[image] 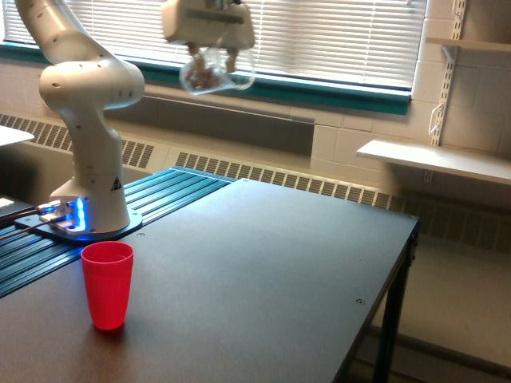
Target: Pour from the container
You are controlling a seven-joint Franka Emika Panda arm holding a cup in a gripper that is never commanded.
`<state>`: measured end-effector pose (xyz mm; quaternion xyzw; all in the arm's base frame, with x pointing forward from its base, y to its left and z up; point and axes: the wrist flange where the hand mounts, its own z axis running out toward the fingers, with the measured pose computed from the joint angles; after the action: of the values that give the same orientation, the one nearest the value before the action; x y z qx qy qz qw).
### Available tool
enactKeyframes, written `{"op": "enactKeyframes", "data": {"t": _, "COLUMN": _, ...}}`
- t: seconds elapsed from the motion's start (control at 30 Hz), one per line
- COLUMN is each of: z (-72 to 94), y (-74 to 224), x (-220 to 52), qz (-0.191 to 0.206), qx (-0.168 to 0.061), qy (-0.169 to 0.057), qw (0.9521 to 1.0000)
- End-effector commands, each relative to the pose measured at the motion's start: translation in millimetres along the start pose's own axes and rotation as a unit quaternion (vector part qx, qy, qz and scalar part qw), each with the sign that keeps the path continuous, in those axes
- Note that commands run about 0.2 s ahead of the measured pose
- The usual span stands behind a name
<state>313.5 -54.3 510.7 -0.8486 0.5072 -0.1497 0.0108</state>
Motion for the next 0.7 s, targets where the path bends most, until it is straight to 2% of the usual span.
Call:
{"op": "enactKeyframes", "data": {"t": 0.03, "z": 22.1, "y": 35, "x": 7, "qz": 0.039, "qx": -0.04, "qy": -0.024, "qw": 0.9981}}
{"op": "enactKeyframes", "data": {"t": 0.13, "z": 28.1, "y": 49, "x": 13, "qz": 0.059, "qx": -0.048, "qy": -0.032, "qw": 0.9966}}
{"op": "enactKeyframes", "data": {"t": 0.23, "z": 32.7, "y": 57, "x": 17, "qz": 0.059, "qx": -0.051, "qy": -0.038, "qw": 0.9962}}
{"op": "enactKeyframes", "data": {"t": 0.4, "z": 40.3, "y": 65, "x": 23, "qz": 0.047, "qx": -0.054, "qy": -0.043, "qw": 0.9965}}
{"op": "enactKeyframes", "data": {"t": 0.5, "z": 42.5, "y": 67, "x": 26, "qz": 0.033, "qx": -0.039, "qy": -0.051, "qw": 0.9974}}
{"op": "enactKeyframes", "data": {"t": 0.7, "z": 49.5, "y": 77, "x": 28, "qz": 0.01, "qx": -0.044, "qy": -0.056, "qw": 0.9974}}
